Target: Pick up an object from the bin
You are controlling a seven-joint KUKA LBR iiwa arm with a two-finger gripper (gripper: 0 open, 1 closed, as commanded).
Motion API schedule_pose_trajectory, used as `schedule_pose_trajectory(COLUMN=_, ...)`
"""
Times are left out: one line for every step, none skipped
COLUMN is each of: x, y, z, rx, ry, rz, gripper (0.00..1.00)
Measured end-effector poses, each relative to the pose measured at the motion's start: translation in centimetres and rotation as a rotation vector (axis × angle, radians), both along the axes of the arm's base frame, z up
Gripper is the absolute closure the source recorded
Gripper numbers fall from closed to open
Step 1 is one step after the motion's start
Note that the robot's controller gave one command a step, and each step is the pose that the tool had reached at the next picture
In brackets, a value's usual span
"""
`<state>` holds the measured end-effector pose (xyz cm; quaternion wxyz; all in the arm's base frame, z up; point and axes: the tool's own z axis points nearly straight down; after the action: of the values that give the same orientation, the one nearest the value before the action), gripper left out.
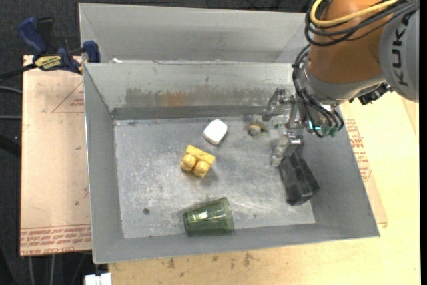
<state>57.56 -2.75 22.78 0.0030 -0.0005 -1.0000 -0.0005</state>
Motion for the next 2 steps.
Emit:
schedule_pose_trajectory(x=0.1, y=0.0, z=0.2, rx=0.000, ry=-0.003, rz=0.000, gripper=0.00)
schedule_pose_trajectory(x=1.8, y=0.7, z=3.6, rx=0.000, ry=-0.007, rz=-0.023, gripper=0.00)
